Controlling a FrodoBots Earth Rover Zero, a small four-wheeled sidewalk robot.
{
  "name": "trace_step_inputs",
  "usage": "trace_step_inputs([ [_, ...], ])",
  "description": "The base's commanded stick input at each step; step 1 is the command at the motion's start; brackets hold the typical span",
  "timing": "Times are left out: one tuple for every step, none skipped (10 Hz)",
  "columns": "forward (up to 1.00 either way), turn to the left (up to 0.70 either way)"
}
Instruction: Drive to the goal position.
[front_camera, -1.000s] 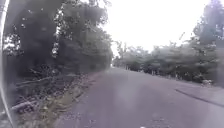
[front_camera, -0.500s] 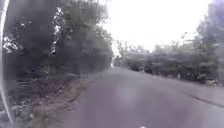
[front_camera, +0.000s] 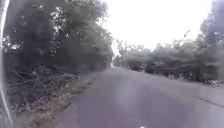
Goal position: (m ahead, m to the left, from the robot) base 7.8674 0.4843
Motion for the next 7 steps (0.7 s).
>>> trace_step_inputs([
  [0.70,0.00],
  [0.70,0.00],
  [0.70,0.00],
  [0.70,0.00],
  [0.70,0.00],
  [0.70,0.00],
  [0.70,0.00],
])
